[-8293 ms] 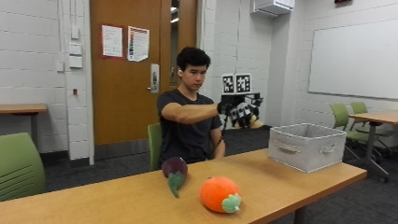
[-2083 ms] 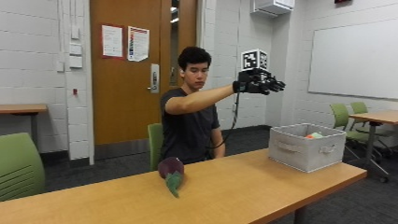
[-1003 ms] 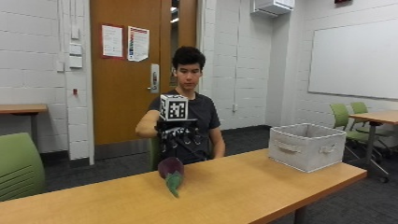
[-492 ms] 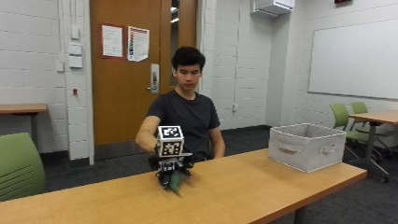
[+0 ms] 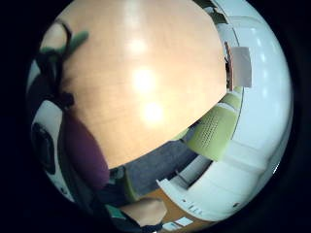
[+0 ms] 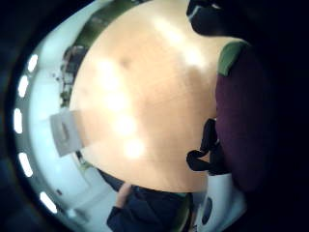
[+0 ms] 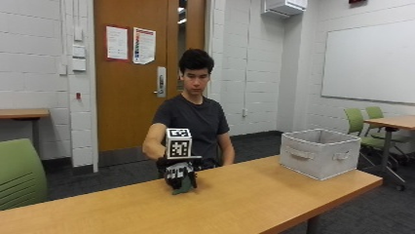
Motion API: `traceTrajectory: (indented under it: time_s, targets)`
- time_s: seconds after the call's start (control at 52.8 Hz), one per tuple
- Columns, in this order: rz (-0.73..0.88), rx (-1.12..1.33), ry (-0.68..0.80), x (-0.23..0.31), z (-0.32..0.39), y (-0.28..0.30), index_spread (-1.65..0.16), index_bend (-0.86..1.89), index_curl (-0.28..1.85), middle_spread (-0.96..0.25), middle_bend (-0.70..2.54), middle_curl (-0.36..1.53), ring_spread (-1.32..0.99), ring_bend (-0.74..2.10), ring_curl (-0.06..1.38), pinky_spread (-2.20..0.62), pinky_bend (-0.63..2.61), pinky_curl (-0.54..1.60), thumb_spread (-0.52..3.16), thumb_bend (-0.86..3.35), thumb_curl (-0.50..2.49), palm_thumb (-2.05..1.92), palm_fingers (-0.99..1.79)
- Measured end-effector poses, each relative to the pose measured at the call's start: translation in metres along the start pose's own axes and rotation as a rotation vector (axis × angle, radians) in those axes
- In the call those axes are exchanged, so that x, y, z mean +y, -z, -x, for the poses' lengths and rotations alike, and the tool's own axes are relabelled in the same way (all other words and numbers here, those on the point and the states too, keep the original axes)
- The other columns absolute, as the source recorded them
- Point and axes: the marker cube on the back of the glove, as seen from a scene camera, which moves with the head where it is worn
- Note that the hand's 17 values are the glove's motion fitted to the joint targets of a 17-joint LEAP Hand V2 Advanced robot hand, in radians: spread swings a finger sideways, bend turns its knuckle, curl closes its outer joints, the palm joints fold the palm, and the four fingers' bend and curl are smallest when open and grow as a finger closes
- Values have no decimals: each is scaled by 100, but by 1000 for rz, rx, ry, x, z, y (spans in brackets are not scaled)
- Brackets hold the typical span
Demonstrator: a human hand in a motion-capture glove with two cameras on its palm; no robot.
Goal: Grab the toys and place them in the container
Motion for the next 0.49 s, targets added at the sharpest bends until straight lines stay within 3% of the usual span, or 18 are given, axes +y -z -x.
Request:
traceTrajectory:
  time_s: [0.189,0.284,0.492]
  targets:
    - [-4,-71,-23,-12,-8,0,-38,14,0,-23,93,56,-41,133,50,-44,116,33,104,25,44,62,86]
    - [18,-83,-32,-16,-8,4,-38,31,6,-27,96,58,-40,131,50,-46,101,31,88,24,50,65,107]
    - [-50,-155,26,-11,9,54,-37,51,16,-29,97,63,-39,127,52,-48,91,33,62,22,61,67,115]
